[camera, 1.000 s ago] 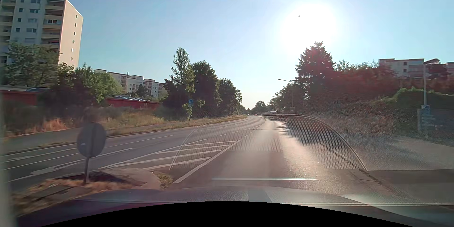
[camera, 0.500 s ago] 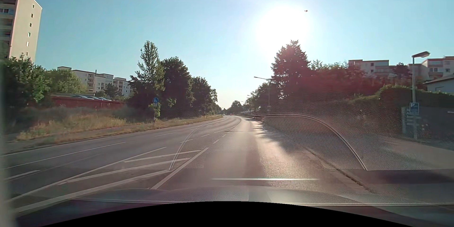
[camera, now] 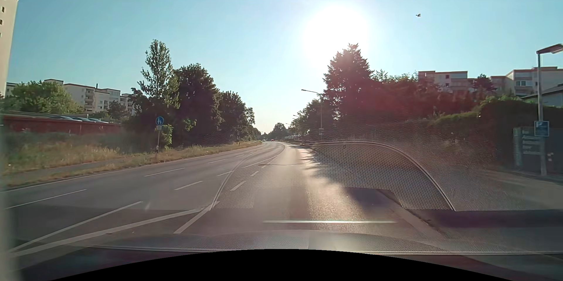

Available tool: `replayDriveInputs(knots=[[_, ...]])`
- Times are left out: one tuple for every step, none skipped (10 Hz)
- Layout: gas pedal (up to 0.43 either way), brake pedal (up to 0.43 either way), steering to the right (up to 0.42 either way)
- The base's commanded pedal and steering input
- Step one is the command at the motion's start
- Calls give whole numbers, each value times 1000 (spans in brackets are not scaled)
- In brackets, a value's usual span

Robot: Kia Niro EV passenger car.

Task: Follow the waypoints while adhering to traffic rules and regulations

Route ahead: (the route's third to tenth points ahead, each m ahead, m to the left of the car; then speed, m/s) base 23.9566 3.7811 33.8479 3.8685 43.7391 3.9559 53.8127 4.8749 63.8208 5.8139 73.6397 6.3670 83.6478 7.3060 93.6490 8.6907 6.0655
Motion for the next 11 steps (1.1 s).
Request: replayDriveInputs(knots=[[169,0,19],[169,0,10],[177,0,5],[177,0,2],[189,0,-2],[189,0,-5],[197,0,-6],[209,0,-6],[220,0,-6],[228,0,-6],[228,0,-6]])
